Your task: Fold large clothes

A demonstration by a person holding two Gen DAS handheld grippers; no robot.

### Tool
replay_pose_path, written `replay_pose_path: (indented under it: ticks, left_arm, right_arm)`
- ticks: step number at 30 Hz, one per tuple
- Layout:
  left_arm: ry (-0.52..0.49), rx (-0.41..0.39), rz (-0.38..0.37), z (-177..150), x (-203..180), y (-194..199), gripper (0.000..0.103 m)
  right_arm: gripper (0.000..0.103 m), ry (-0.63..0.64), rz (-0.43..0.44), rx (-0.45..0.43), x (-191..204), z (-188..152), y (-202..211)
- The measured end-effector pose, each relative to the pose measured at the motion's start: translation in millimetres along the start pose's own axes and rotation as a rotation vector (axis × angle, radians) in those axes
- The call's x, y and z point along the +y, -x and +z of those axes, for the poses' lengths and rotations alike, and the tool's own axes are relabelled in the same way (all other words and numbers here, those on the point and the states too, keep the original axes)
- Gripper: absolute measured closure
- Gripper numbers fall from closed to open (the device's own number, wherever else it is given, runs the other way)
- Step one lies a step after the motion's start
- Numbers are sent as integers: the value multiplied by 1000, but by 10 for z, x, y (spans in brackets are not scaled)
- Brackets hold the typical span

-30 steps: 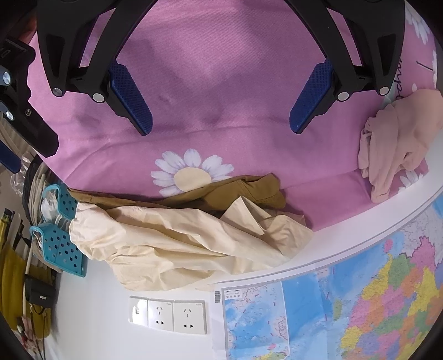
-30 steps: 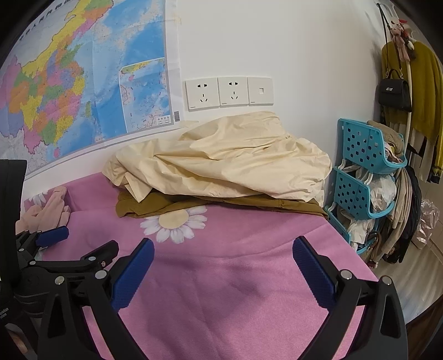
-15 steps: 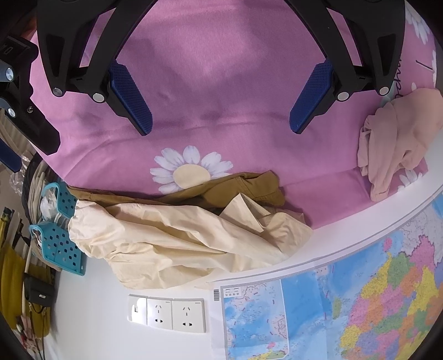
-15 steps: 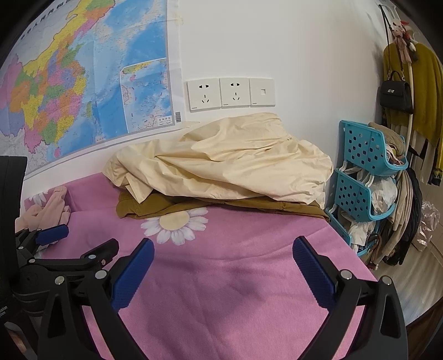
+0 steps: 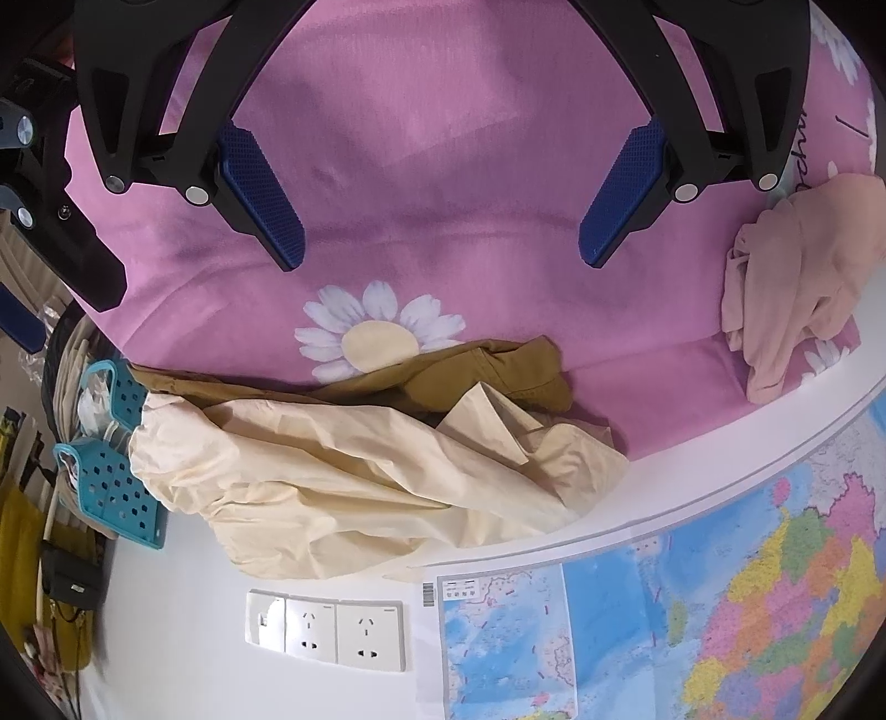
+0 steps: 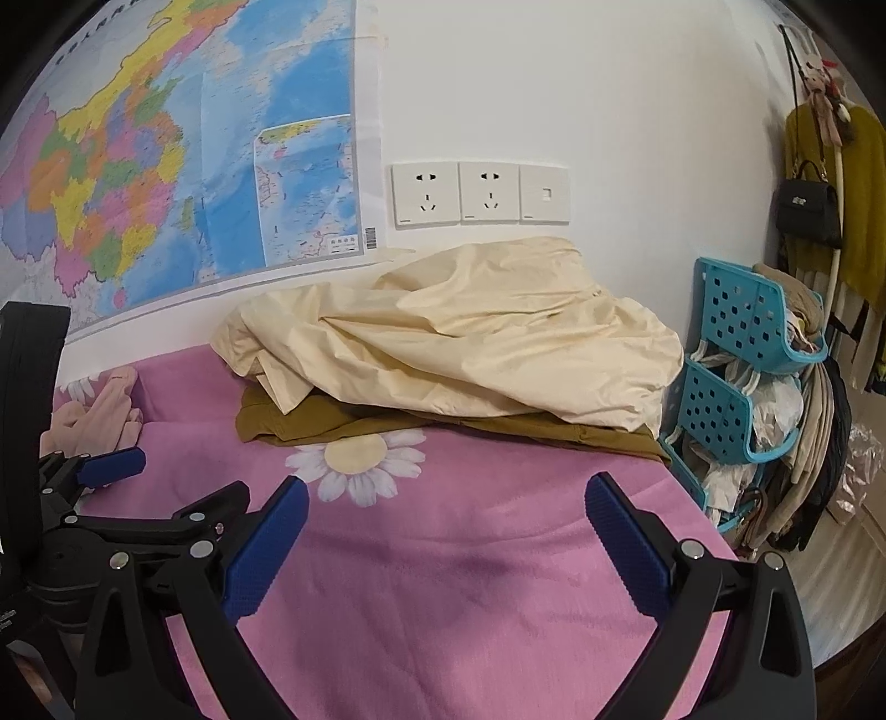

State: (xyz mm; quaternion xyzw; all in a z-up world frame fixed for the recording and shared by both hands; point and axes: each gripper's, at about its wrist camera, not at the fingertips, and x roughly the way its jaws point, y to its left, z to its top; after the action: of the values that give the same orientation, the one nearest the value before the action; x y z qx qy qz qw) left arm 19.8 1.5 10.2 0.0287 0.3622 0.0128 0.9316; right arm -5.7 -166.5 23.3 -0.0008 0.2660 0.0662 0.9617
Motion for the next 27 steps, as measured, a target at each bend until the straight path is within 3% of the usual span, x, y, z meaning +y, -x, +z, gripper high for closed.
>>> replay_pose_path:
  ticks: [12,20,27]
  left_arm:
    - [38,21,20,204,229,-321,5]
    - [75,31,105,349,641,-662,5]
    - [109,53,176,399,996,-856,5]
  right_arm:
    - [6,90,36,2,45,275,-411]
    - [6,294,37,50,436,538,-1269]
    - [6,501,18,87,917,462,-1903]
